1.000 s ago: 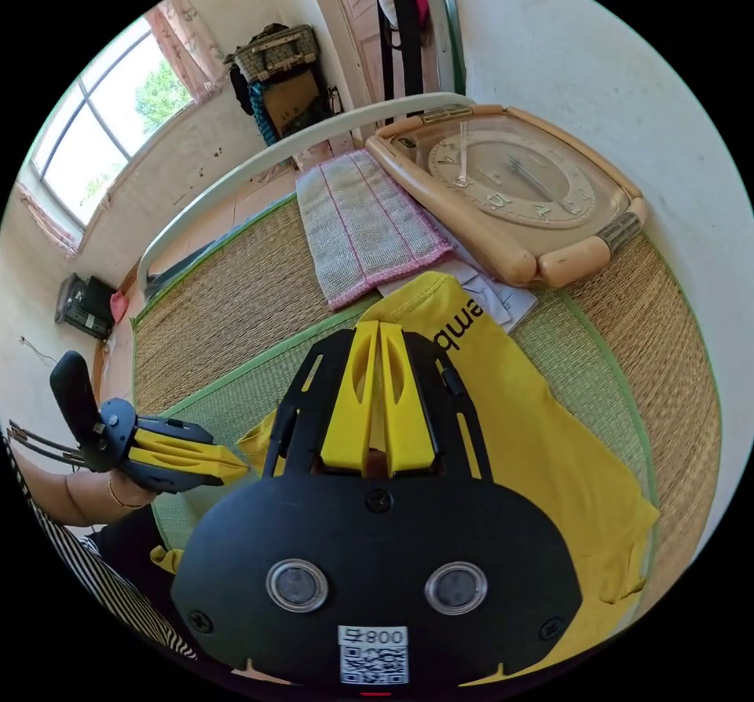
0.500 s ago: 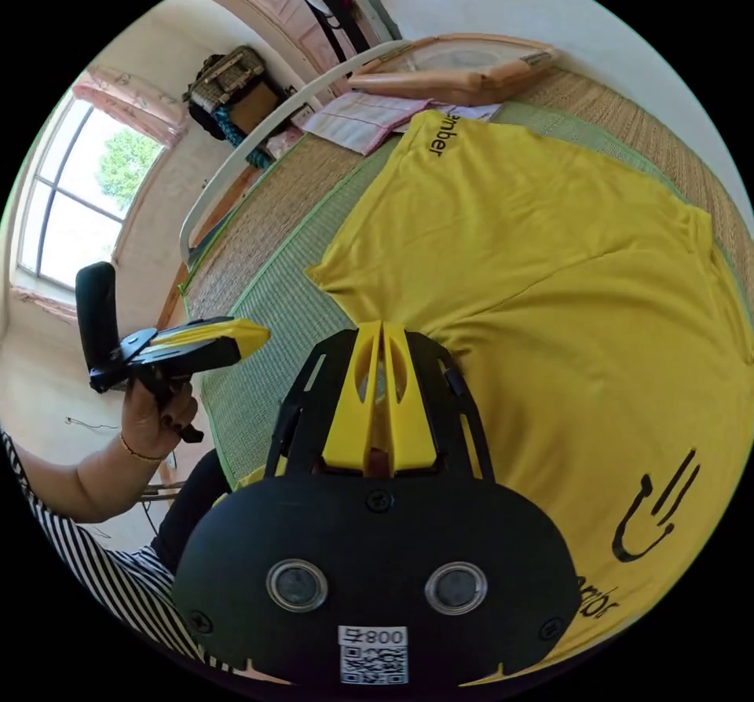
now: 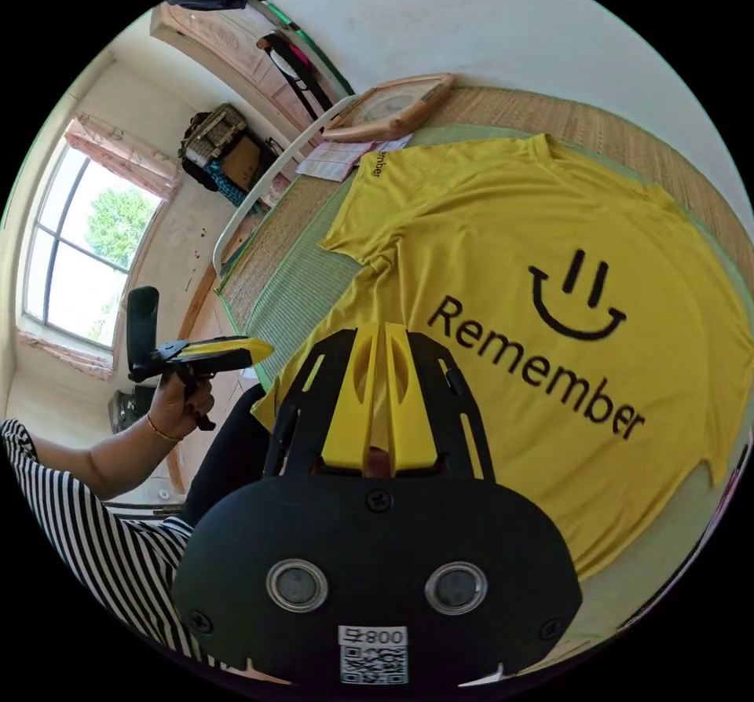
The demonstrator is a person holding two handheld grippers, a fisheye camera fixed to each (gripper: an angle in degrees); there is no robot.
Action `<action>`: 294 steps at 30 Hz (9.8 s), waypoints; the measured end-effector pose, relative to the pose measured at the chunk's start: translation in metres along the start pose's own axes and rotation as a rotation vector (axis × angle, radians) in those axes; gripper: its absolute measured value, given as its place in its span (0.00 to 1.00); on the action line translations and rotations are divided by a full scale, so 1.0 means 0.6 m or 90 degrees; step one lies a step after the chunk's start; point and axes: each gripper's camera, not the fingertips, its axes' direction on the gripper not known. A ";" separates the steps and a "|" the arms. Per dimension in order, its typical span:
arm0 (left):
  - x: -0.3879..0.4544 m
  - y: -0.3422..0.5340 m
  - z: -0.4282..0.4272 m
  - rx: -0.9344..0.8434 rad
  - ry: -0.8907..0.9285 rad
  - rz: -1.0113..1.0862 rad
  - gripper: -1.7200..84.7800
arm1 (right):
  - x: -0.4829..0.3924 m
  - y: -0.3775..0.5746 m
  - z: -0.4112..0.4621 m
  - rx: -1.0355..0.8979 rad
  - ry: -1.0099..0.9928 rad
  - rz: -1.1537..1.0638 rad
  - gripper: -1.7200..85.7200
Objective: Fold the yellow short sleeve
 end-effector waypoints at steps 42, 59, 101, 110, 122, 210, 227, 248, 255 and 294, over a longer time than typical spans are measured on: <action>0.057 -0.188 -0.042 -0.146 -0.221 -0.062 0.04 | 0.462 0.471 0.177 0.008 0.178 0.351 0.02; 0.033 -0.101 -0.084 -0.093 -0.202 -0.092 0.08 | 0.502 0.540 0.210 0.000 0.130 0.343 0.09; -0.105 0.251 0.025 -0.182 -0.125 -0.134 0.07 | 0.512 0.799 0.331 -0.051 0.060 0.414 0.09; -0.131 0.264 0.041 -0.181 -0.132 -0.133 0.03 | 0.504 0.806 0.342 -0.037 0.066 0.413 0.03; -0.152 0.291 -0.021 -0.128 -0.101 -0.112 0.02 | 0.513 0.859 0.202 0.002 0.118 0.403 0.02; 0.275 -0.771 -0.536 -0.103 -0.070 0.075 0.03 | 0.749 0.522 0.288 0.245 0.183 0.409 0.10; 0.771 -1.073 -0.506 -0.248 0.063 0.268 0.03 | 0.827 0.573 0.399 0.298 0.167 0.400 0.07; 1.564 -1.435 -0.485 -0.262 -0.037 0.538 0.08 | 0.909 0.653 0.502 0.366 -0.035 0.367 0.03; 1.711 -1.482 -0.478 -0.279 -0.139 0.531 0.11 | 0.927 0.656 0.527 0.365 -0.065 0.355 0.03; 1.307 -1.562 -0.978 -0.125 0.048 0.273 0.03 | 0.821 0.522 0.530 0.440 -0.074 0.178 0.03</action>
